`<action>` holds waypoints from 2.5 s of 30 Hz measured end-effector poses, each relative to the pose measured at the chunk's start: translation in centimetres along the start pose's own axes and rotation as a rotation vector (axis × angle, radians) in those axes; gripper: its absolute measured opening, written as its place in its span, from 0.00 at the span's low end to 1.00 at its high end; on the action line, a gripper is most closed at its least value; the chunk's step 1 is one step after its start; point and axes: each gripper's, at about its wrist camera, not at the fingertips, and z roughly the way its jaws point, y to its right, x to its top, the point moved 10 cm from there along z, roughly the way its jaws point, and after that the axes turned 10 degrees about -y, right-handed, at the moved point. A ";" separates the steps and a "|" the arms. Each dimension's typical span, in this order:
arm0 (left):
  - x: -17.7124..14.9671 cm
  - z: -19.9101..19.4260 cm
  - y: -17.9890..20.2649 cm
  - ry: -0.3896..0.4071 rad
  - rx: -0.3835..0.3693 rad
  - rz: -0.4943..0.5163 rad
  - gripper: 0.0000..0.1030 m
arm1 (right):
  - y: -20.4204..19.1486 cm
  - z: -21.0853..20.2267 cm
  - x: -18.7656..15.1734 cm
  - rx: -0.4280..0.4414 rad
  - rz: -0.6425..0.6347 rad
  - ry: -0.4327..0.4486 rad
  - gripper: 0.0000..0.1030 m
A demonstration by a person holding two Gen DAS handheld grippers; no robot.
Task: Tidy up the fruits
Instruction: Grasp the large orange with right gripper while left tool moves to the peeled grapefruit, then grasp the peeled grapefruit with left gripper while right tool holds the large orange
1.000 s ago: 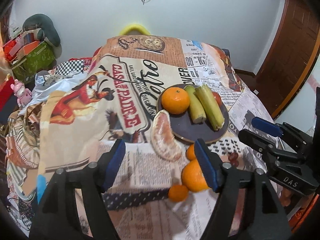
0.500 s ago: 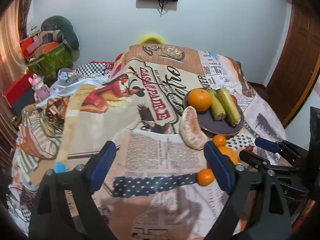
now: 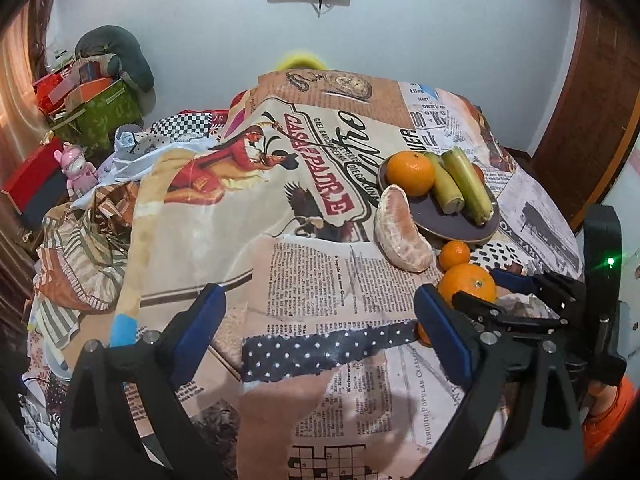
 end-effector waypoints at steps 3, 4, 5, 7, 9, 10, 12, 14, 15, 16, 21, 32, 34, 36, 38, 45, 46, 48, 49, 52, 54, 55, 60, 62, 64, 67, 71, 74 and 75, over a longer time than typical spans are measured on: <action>-0.2 0.5 0.1 -0.003 -0.002 0.002 0.93 | 0.1 0.4 0.1 -0.005 0.006 -0.006 0.60; -0.2 0.5 0.1 -0.004 -0.003 0.001 0.93 | 0.1 0.6 0.2 -0.001 0.011 -0.008 0.61; -0.3 0.7 0.1 -0.006 -0.004 0.000 0.93 | 0.2 0.7 0.1 0.004 0.017 -0.012 0.61; -0.5 1.0 0.2 -0.010 -0.008 0.000 0.93 | 0.2 1.1 0.1 0.020 0.028 -0.026 0.62; -0.6 1.3 0.4 -0.012 -0.011 0.001 0.90 | 0.2 1.5 -0.1 0.027 0.037 -0.044 0.63; -0.6 1.5 0.4 -0.015 -0.009 0.002 0.89 | 0.2 1.7 -0.2 0.028 0.039 -0.052 0.63; -0.8 1.8 0.5 -0.026 -0.009 0.002 0.84 | 0.2 1.8 -0.3 0.036 0.045 -0.058 0.63; -0.8 2.2 0.6 -0.038 -0.017 -0.001 0.79 | 0.3 2.0 -0.3 0.058 0.054 -0.068 0.62; -0.9 2.2 0.7 -0.044 -0.019 -0.002 0.78 | 0.4 2.1 -0.3 0.073 0.063 -0.073 0.62; -0.8 2.3 0.8 -0.047 -0.019 -0.001 0.78 | 0.5 2.1 -0.3 0.085 0.068 -0.076 0.61; -0.6 2.4 1.1 -0.045 -0.009 0.003 0.78 | 0.4 1.3 -0.8 0.106 0.046 -0.072 0.60; 0.8 4.2 3.2 -0.068 -0.038 0.048 0.78 | 2.6 -2.5 0.7 0.070 0.039 0.021 0.60; 1.4 5.0 3.7 -0.075 -0.041 0.052 0.78 | 3.4 -3.0 1.1 0.057 0.043 0.036 0.60; 2.1 5.7 4.2 -0.078 -0.043 0.058 0.78 | 4.2 -3.3 1.5 0.052 0.055 0.045 0.60; 2.7 6.4 4.6 -0.083 -0.044 0.067 0.78 | 4.9 -3.5 1.6 0.048 0.063 0.049 0.60; 4.4 9.9 6.7 -0.132 -0.063 0.093 0.69 | 7.3 -3.6 1.9 0.031 0.088 0.054 0.60; 4.6 10.6 7.0 -0.142 -0.065 0.098 0.68 | 7.5 -3.5 2.0 0.031 0.090 0.054 0.60; 4.9 11.6 7.3 -0.154 -0.062 0.103 0.66 | 7.9 -3.3 2.1 0.030 0.092 0.053 0.60; 5.0 12.0 7.4 -0.160 -0.060 0.104 0.66 | 8.1 -3.3 2.1 0.029 0.093 0.053 0.60; 5.1 13.3 7.8 -0.195 -0.080 0.098 0.66 | 8.5 -3.0 2.3 0.037 0.096 0.054 0.60; 5.0 14.0 8.1 -0.220 -0.094 0.091 0.66 | 8.5 -2.9 2.4 0.041 0.095 0.053 0.60; 5.0 14.4 8.2 -0.229 -0.097 0.087 0.66 | 8.5 -2.8 2.5 0.040 0.093 0.054 0.60; 5.2 15.3 8.3 -0.248 -0.092 0.073 0.72 | 8.5 -2.4 2.6 0.052 0.088 0.052 0.60; 5.3 15.6 8.2 -0.257 -0.080 0.069 0.74 | 8.5 -2.3 2.5 0.058 0.084 0.050 0.60; 5.3 15.7 8.0 -0.257 -0.082 0.070 0.76 | 8.4 -2.2 2.4 0.061 0.083 0.048 0.60; 5.2 16.0 7.8 -0.261 -0.088 0.065 0.78 | 8.5 -2.0 2.4 0.068 0.086 0.042 0.60; 5.1 15.5 7.6 -0.253 -0.087 0.083 0.73 | 8.5 -2.1 2.4 0.064 0.080 0.042 0.61; 4.5 14.7 6.9 -0.254 -0.068 0.109 0.71 | 8.5 -2.2 2.5 0.058 0.075 0.044 0.60; 4.4 14.5 6.8 -0.255 -0.065 0.114 0.71 | 8.6 -2.2 2.5 0.060 0.075 0.045 0.60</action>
